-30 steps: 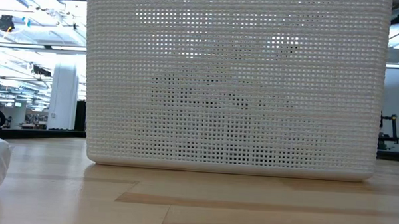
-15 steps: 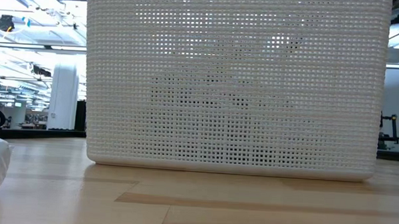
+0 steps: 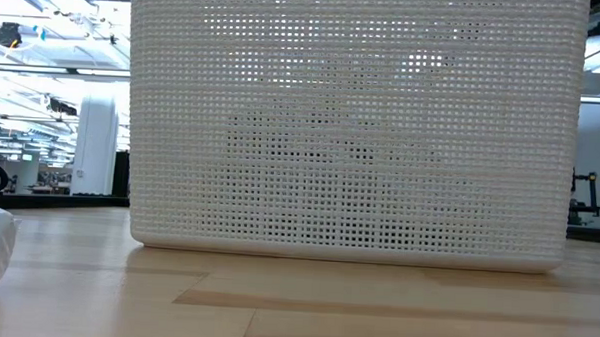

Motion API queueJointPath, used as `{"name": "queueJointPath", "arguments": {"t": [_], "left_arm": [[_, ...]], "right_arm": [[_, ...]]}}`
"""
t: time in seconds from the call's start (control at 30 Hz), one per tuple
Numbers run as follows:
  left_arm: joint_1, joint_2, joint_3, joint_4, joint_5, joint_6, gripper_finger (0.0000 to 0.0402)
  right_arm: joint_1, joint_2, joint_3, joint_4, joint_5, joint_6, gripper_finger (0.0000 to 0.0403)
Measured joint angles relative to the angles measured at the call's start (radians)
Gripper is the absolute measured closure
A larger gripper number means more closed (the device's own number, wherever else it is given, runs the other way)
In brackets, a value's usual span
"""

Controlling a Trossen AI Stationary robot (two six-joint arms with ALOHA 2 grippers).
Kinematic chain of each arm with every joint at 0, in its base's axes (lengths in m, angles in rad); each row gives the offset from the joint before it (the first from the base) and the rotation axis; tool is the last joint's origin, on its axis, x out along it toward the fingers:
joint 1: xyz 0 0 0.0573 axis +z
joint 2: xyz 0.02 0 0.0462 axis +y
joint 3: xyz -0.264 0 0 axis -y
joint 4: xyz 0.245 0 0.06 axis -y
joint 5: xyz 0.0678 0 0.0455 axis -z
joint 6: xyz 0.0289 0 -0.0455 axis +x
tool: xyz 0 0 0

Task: Pick & place medical supplies in basket/bin
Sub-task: Adjust the white bin

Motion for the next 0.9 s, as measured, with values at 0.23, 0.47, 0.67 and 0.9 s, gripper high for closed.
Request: {"name": "queueJointPath", "arguments": {"t": [0.23, 0.47, 0.67, 0.9], "left_arm": [[-0.024, 0.0, 0.0, -0.004, 0.014, 0.001, 0.0286], [-0.048, 0.0, 0.0, -0.007, 0.016, 0.002, 0.0286], [-0.068, 0.0, 0.0, -0.006, 0.016, 0.002, 0.0286], [-0.078, 0.0, 0.0, -0.006, 0.016, 0.002, 0.0286]], "right_arm": [[0.116, 0.043, 0.0, 0.031, 0.025, 0.081, 0.0401], [0.204, 0.093, 0.0, 0.1, 0.056, 0.148, 0.0402], [0.24, 0.105, 0.0, 0.157, 0.065, 0.182, 0.0402], [0.251, 0.121, 0.0, 0.221, 0.082, 0.216, 0.0403]]}}
